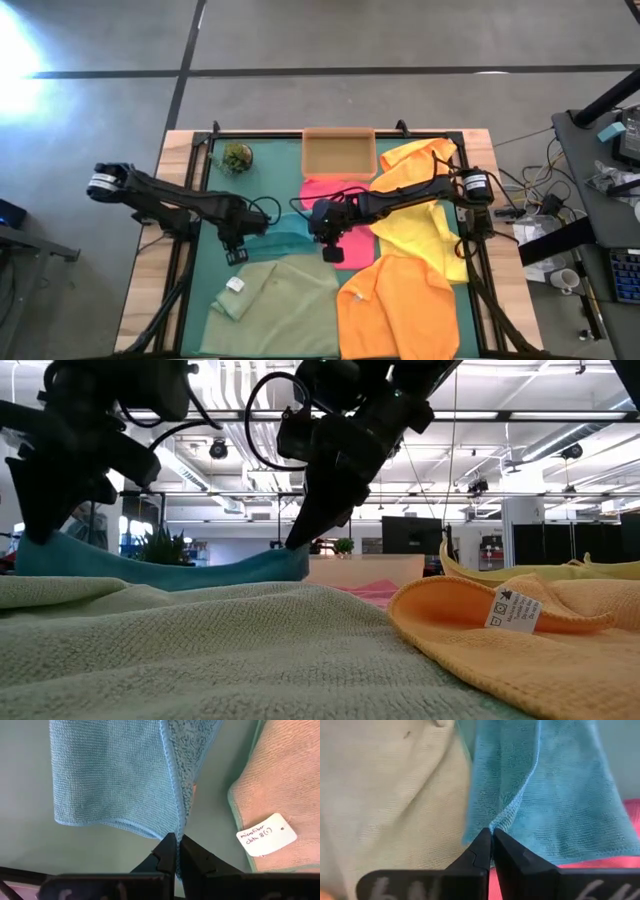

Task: Fold microfiber towels
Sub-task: Fold the blue microfiber towel

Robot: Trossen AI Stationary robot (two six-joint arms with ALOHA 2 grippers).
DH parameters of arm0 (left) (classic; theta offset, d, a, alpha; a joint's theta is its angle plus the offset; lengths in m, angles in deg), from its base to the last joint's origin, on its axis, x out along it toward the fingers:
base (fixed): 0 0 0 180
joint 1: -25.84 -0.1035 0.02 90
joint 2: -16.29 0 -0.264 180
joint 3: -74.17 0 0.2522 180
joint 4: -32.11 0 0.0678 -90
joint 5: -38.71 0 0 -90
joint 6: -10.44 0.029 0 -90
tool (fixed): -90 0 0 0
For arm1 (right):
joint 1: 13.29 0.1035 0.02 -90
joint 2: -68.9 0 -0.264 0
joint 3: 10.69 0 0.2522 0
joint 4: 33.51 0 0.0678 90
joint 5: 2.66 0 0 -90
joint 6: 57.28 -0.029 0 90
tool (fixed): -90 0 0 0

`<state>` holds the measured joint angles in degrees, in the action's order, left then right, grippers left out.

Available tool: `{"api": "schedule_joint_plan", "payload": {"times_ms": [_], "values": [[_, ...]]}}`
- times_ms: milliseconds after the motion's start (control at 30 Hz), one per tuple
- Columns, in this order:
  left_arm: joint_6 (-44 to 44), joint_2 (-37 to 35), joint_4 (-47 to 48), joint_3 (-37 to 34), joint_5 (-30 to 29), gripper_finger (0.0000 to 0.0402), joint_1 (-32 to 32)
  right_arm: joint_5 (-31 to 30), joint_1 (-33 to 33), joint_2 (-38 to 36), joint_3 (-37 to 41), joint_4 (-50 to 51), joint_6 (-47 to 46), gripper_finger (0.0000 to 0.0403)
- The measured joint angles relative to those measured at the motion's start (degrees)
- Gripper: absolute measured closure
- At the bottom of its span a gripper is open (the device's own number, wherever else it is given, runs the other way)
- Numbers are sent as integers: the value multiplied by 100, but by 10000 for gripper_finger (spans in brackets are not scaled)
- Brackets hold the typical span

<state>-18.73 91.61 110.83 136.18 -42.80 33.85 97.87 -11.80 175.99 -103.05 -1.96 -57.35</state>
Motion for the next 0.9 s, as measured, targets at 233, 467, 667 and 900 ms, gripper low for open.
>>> {"api": "schedule_joint_plan", "payload": {"times_ms": [233,467,667,900], "values": [[-10,43,42,-2,195,344,0,456,2,-2,2,-23,-330,351],[-26,-30,349,-2,469,274,0,454,-28,-129,-115,54,-387,298],[-244,-706,288,-26,150,265,0,456,-334,-639,-159,539,-379,270],[-1397,-2110,-472,-727,-307,265,0,450,-1000,-1087,-9,828,-380,259]]}}
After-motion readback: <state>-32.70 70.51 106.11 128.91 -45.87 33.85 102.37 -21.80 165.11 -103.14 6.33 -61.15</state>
